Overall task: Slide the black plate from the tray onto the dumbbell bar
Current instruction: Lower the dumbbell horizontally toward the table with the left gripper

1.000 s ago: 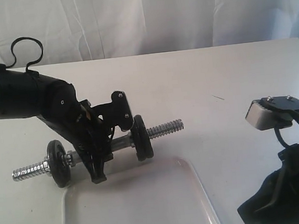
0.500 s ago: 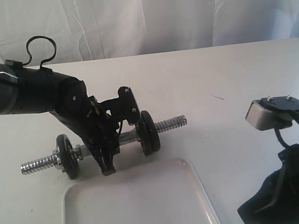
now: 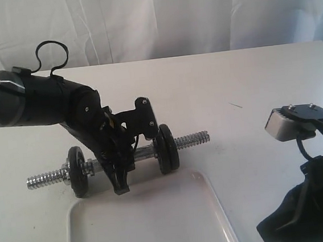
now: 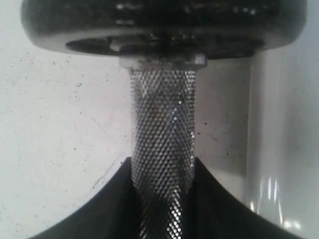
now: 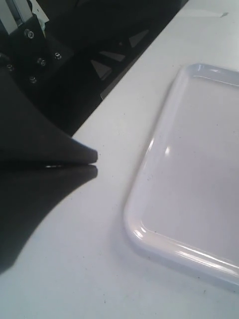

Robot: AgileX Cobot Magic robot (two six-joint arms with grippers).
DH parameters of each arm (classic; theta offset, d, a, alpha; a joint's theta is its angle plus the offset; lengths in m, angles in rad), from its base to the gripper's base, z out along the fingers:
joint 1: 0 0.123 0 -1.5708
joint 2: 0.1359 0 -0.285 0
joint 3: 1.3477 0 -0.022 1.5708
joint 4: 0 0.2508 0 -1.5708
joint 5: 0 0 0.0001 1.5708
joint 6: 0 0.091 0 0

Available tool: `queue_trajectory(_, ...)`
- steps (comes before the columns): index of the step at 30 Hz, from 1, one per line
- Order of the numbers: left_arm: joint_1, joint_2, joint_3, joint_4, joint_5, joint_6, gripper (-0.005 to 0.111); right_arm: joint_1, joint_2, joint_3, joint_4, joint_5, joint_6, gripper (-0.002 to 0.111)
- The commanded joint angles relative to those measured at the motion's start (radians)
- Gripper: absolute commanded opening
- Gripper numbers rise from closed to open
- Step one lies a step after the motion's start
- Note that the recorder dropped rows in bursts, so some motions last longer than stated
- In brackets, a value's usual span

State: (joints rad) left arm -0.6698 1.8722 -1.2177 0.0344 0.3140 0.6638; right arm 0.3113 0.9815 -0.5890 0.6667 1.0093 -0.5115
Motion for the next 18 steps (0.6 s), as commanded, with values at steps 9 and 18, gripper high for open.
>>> queue_trajectory(9,-0.001,-0.068,-0.052,-0.017,-0.321,-0.010,0.000,-0.002,-0.006,0.003,0.003,0.006,-0.015,0.000)
queue_trajectory(18,-0.001,-0.068,-0.052,-0.017,-0.297,-0.012,0.000,-0.002,-0.006,0.020,0.006,0.014,-0.020,0.000)
